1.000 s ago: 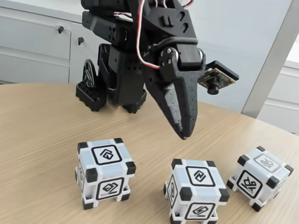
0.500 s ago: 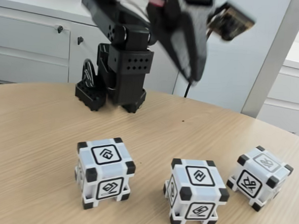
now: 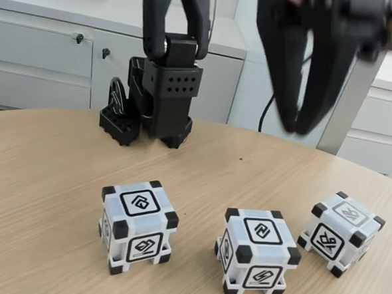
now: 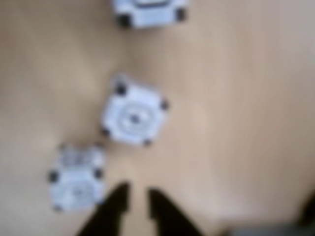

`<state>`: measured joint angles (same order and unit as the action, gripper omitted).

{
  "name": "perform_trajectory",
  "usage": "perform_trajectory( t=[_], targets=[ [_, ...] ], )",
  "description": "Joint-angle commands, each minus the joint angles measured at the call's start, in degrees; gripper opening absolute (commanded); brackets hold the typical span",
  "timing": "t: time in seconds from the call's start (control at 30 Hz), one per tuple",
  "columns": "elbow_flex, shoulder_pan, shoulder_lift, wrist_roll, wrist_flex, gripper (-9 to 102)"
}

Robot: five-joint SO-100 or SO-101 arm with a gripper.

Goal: Stack cubes from left to right.

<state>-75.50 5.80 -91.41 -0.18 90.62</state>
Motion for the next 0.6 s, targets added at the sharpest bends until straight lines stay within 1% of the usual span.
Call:
perform_trajectory(
  t=[0.0, 0.13, 0.4, 0.47, 0.57],
  targets=[
    [9.1, 2.4, 7.6, 0.9, 4.5, 6],
    [12.4, 2.8, 9.1, 3.3, 5.3, 19],
    [12.4, 3.0, 11.9, 2.8, 4.5, 35],
    [12.3, 3.1, 13.2, 1.8, 3.6, 37],
    [11.5, 4.9, 15.3, 1.0, 0.7, 37]
  ],
)
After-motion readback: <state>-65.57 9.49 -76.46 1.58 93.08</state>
